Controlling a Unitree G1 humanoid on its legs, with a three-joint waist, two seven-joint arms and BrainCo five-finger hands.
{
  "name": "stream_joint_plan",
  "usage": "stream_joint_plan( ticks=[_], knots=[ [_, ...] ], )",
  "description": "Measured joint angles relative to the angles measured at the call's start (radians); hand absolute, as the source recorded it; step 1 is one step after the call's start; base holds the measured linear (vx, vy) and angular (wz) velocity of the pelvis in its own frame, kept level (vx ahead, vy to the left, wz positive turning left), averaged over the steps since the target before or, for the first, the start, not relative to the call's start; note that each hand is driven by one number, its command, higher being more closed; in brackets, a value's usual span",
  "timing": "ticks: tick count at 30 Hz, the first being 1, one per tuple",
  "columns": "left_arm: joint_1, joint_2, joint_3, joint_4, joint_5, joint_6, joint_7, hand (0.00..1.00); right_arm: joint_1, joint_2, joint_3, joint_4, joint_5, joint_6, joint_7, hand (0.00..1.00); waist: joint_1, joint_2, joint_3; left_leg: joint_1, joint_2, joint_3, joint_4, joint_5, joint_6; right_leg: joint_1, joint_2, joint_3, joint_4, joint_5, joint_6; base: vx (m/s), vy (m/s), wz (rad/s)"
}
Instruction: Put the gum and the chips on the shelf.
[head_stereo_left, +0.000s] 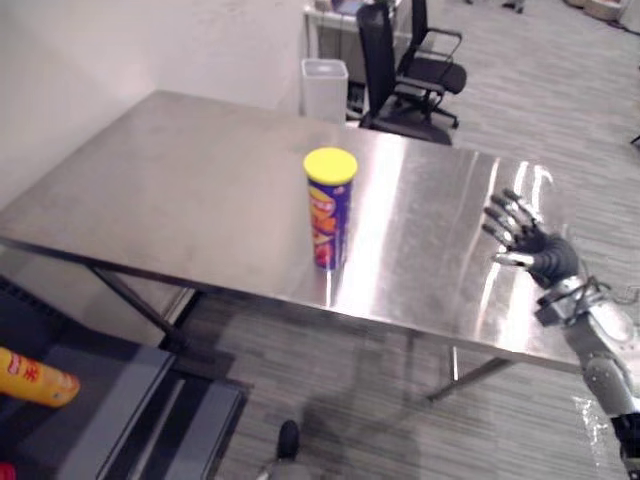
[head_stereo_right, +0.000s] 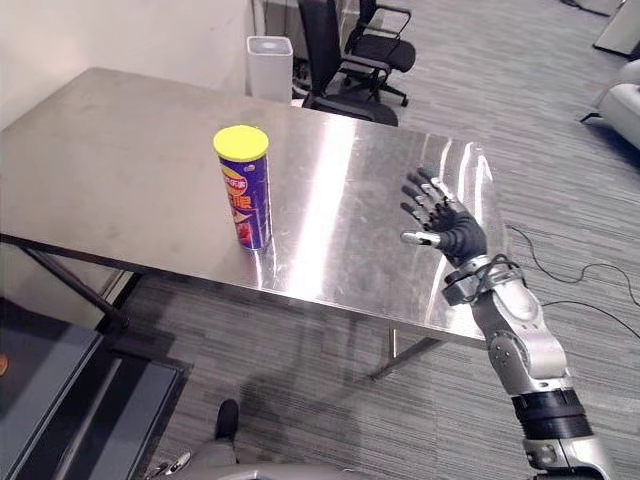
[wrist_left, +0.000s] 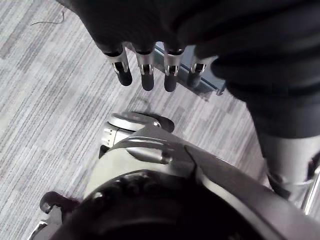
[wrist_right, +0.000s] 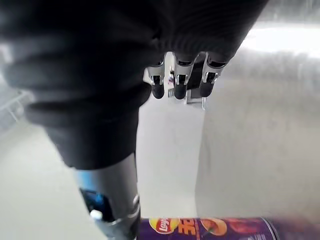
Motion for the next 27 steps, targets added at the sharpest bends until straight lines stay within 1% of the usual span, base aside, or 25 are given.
stream_joint_plan(
  ticks=[3, 4, 7, 9, 11, 13, 17, 20, 21, 24, 27],
  knots=[
    [-0.004, 0.003, 0.000, 0.000, 0.000, 0.000, -0.003, 0.00, -0.058, 0.000, 0.046, 0.027, 0.000, 0.006, -0.001, 0.00, 0.009, -0.007, 0.012, -0.014, -0.009, -0.020, 0.000, 0.001, 0.001, 0.004, -0.001, -0.022, -0.009, 0.001, 0.002, 0.07, -0.011, 0.26],
    [-0.006, 0.004, -0.001, -0.001, 0.000, 0.000, -0.003, 0.00, -0.077, 0.000, 0.062, 0.040, 0.000, 0.010, -0.003, 0.00, 0.016, -0.009, 0.018, -0.014, -0.011, -0.026, 0.000, 0.001, 0.001, 0.009, -0.001, -0.029, -0.009, 0.001, 0.002, 0.07, -0.020, 0.22],
    [-0.006, 0.004, -0.001, -0.002, 0.000, 0.001, -0.003, 0.00, -0.119, 0.000, 0.098, 0.048, 0.000, 0.018, -0.003, 0.00, 0.029, -0.008, 0.030, -0.015, -0.016, -0.037, 0.000, -0.001, 0.001, 0.017, -0.001, -0.044, -0.009, 0.001, 0.002, 0.06, -0.017, 0.18],
    [-0.007, 0.004, -0.002, -0.001, -0.001, 0.005, -0.002, 0.00, -0.152, 0.000, 0.122, 0.071, 0.000, 0.019, -0.004, 0.00, 0.031, -0.008, 0.034, -0.026, -0.018, -0.054, 0.000, -0.001, 0.002, 0.016, 0.001, -0.055, -0.009, 0.001, 0.002, 0.03, -0.011, 0.16],
    [-0.008, 0.005, -0.001, -0.004, -0.001, 0.007, -0.001, 0.00, -0.188, 0.000, 0.150, 0.088, 0.000, 0.023, -0.009, 0.00, 0.044, -0.013, 0.044, -0.032, -0.015, -0.058, 0.000, -0.001, 0.002, 0.010, 0.005, -0.058, -0.005, 0.001, 0.002, 0.00, -0.005, 0.06],
    [-0.010, 0.005, -0.001, -0.004, -0.001, 0.007, 0.000, 0.00, -0.216, 0.000, 0.154, 0.089, -0.001, 0.023, -0.012, 0.00, 0.057, -0.012, 0.044, -0.041, -0.013, -0.061, 0.000, 0.000, 0.002, 0.000, 0.007, -0.057, -0.002, 0.001, 0.002, 0.00, 0.000, 0.00],
    [-0.016, 0.004, -0.001, -0.004, -0.001, 0.007, 0.005, 0.00, -0.283, -0.014, 0.187, 0.113, -0.001, 0.023, -0.029, 0.00, 0.062, -0.009, 0.048, -0.048, -0.008, -0.080, 0.000, 0.001, 0.002, -0.002, 0.015, -0.065, 0.008, 0.001, 0.002, -0.02, -0.004, 0.10],
    [-0.026, 0.004, -0.003, 0.001, -0.001, 0.008, 0.009, 0.00, -0.318, -0.032, 0.215, 0.113, -0.001, 0.023, -0.030, 0.00, 0.071, -0.009, 0.048, -0.063, -0.001, -0.089, 0.000, 0.000, 0.009, -0.013, 0.024, -0.070, 0.008, 0.001, 0.001, -0.02, -0.004, 0.04],
    [-0.029, 0.004, -0.003, 0.001, -0.001, 0.007, 0.011, 0.00, -0.333, -0.039, 0.231, 0.113, -0.001, 0.023, -0.031, 0.00, 0.079, -0.008, 0.049, -0.071, 0.001, -0.089, 0.000, 0.002, 0.009, -0.019, 0.027, -0.070, 0.004, 0.001, 0.001, -0.03, -0.010, -0.01],
    [-0.037, 0.004, -0.009, 0.001, -0.001, 0.008, 0.014, 0.00, -0.348, -0.039, 0.251, 0.116, -0.002, 0.023, -0.031, 0.00, 0.086, -0.006, 0.053, -0.079, -0.001, -0.099, 0.000, 0.010, 0.009, -0.017, 0.030, -0.077, -0.009, 0.001, 0.001, -0.01, -0.001, 0.05],
    [-0.046, 0.004, -0.010, 0.001, -0.001, 0.008, 0.015, 0.00, -0.389, -0.039, 0.301, 0.134, -0.002, 0.023, -0.030, 0.00, 0.096, -0.006, 0.057, -0.081, 0.001, -0.103, 0.000, 0.014, 0.009, -0.017, 0.034, -0.081, -0.009, -0.001, -0.001, -0.01, 0.002, 0.03]
  ],
)
